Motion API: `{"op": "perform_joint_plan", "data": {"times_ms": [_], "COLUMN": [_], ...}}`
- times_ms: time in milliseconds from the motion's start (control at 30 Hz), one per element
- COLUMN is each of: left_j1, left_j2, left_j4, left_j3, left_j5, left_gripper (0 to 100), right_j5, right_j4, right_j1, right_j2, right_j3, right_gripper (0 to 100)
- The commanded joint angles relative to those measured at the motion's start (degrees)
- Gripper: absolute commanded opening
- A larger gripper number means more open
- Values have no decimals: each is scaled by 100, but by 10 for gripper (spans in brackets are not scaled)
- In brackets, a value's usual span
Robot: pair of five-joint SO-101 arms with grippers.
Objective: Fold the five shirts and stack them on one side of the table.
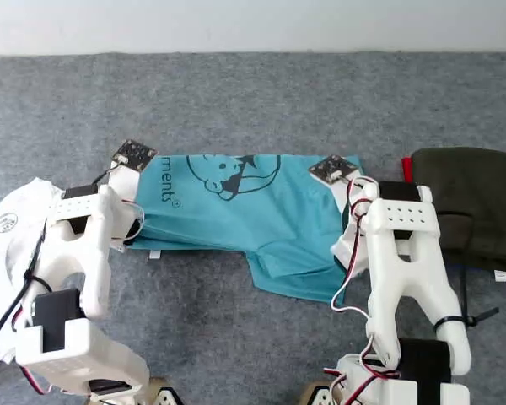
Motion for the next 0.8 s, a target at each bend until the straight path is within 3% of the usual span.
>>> {"op": "perform_joint_plan", "data": {"times_ms": [0, 400, 533, 767], "left_j1": [-53, -413, -141, -149], "left_j2": [-281, -290, -299, -299], "left_j4": [26, 44, 492, 782], "left_j3": [-4, -92, -101, -136], "left_j5": [-35, -62, -44, -79], "left_gripper": [19, 21, 106, 137], "right_j5": [44, 53, 62, 782], "right_j4": [-127, 40, 295, 884], "right_j1": [-22, -382, -374, 242], "right_j2": [-171, -233, -233, -233], "right_j3": [-9, -97, -229, -826], "right_gripper": [88, 122, 122, 127]}}
